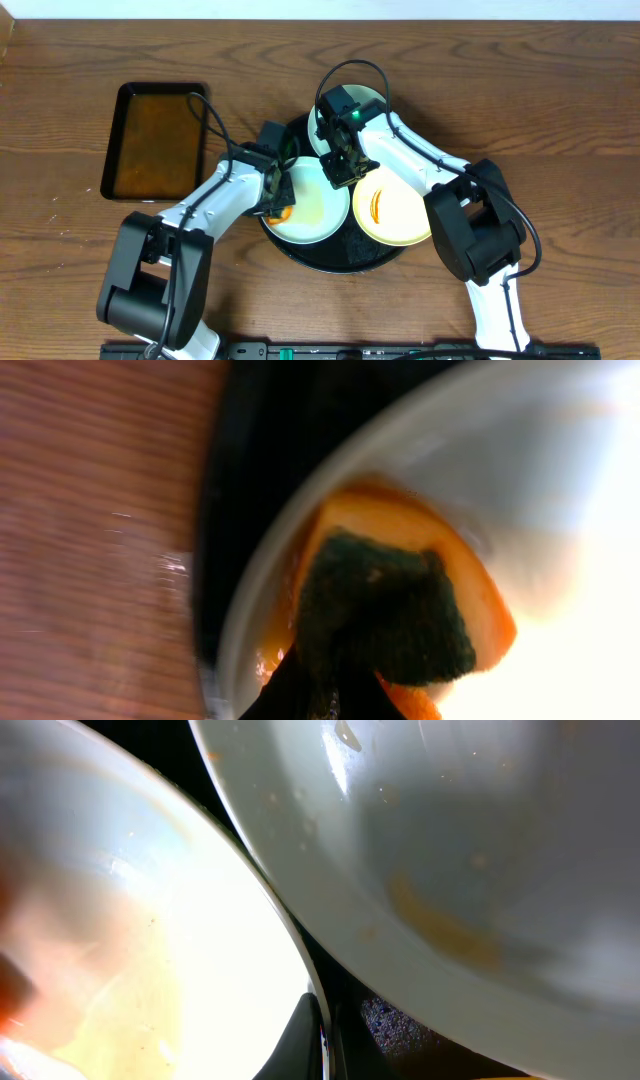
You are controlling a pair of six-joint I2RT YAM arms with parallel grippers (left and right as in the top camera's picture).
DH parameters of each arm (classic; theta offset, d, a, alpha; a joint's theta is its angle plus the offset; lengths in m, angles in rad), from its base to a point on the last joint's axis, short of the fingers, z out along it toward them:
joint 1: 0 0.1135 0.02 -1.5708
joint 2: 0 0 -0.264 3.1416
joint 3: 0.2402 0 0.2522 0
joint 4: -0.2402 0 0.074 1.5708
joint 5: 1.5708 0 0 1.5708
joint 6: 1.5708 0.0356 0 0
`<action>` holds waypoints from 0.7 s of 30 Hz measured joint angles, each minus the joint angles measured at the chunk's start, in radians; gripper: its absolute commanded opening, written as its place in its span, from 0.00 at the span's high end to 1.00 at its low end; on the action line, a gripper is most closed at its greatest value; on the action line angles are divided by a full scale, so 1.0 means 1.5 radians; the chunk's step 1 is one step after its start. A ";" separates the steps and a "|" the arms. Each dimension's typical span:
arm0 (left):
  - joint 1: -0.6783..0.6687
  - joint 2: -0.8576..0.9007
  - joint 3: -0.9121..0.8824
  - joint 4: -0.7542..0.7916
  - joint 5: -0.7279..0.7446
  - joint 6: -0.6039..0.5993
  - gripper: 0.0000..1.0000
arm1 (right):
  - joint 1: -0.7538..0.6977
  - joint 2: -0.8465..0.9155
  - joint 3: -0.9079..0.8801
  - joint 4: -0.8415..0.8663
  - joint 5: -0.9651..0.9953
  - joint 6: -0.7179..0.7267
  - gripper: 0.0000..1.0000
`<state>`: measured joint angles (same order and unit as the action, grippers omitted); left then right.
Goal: Clean dirty plates on tray and stack at the side
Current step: 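Scrub the lower-left green plate with the sponge in the left gripper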
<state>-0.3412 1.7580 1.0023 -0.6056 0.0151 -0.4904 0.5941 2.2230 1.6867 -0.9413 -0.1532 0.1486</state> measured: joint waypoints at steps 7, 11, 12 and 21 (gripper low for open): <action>0.014 -0.015 0.004 -0.022 -0.034 0.000 0.92 | 0.001 0.000 0.000 0.004 -0.010 0.000 0.99; 0.018 -0.060 0.004 -0.025 -0.013 0.000 0.93 | 0.001 0.000 0.000 0.003 -0.010 0.000 0.98; 0.020 -0.074 0.004 -0.016 0.002 -0.002 0.92 | 0.001 0.000 0.000 0.003 -0.010 0.000 0.98; 0.011 -0.048 0.002 0.106 0.122 -0.014 0.93 | 0.001 0.000 0.000 0.004 -0.008 0.001 0.96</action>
<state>-0.3244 1.6863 1.0058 -0.4469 0.1986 -0.5110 0.5961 2.2230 1.6867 -0.9356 -0.1654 0.1505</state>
